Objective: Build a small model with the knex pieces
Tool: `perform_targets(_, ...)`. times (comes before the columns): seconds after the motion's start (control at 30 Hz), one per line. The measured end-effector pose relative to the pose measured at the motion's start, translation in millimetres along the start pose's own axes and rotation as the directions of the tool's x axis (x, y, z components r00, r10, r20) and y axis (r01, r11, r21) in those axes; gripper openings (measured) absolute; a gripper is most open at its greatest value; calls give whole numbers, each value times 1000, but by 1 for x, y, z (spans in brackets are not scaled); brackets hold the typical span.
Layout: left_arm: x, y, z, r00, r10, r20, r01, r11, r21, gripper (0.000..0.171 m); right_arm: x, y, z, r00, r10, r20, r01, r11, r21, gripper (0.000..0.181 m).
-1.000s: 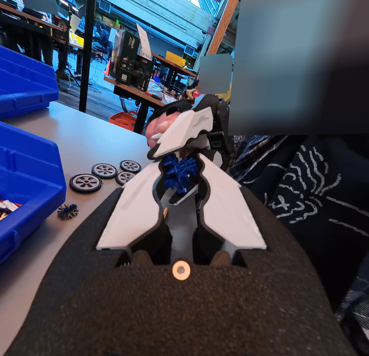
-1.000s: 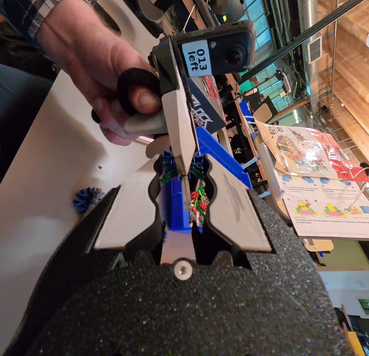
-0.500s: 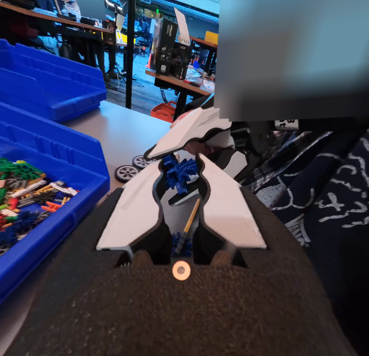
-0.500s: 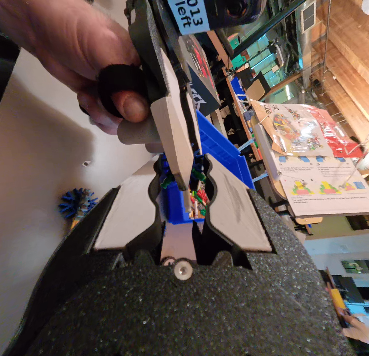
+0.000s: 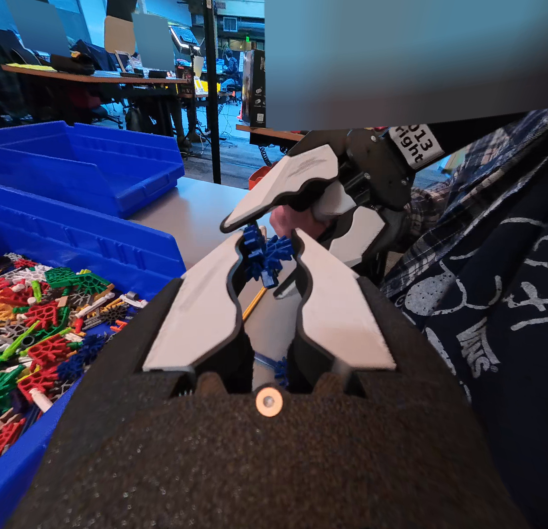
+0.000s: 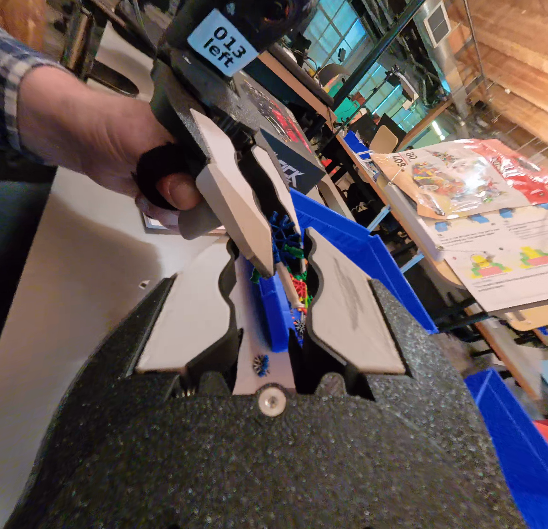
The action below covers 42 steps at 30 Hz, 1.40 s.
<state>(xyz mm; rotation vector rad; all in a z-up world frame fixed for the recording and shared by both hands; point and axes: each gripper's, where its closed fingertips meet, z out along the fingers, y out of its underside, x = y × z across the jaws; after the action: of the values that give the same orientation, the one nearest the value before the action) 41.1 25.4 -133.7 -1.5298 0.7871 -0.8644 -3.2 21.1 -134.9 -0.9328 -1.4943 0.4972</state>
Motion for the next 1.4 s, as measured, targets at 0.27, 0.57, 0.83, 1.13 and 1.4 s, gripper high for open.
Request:
perform_targets(0.27, -8, -3, -5, 968, -225, -108, 236, 967, 95, 26, 3, 3, -7, 999, 30, 11, -29, 1000, -8, 46)
perform_targets(0.57, -10, -9, -8, 873, -406, -269, 455, 877, 154, 26, 5, 3, -9, 995, 97, 21, -97, 995, 10, 46)
perform_targets(0.83, -41, -13, -18, 745, -586, -317, 662, 708, 246, 25, 16, 13, -9, 958, 284, 40, -283, 959, -14, 48)
perform_targets(1.13, -33, -18, -19, 766, -537, -354, 633, 726, 270, 25, 38, 18, -11, 817, 573, 54, -575, 817, 32, 27)
perform_targets(1.4, -23, -18, -13, 829, -446, -337, 539, 797, 272, 26, 26, 16, -8, 717, 675, 173, -686, 728, 5, 12)
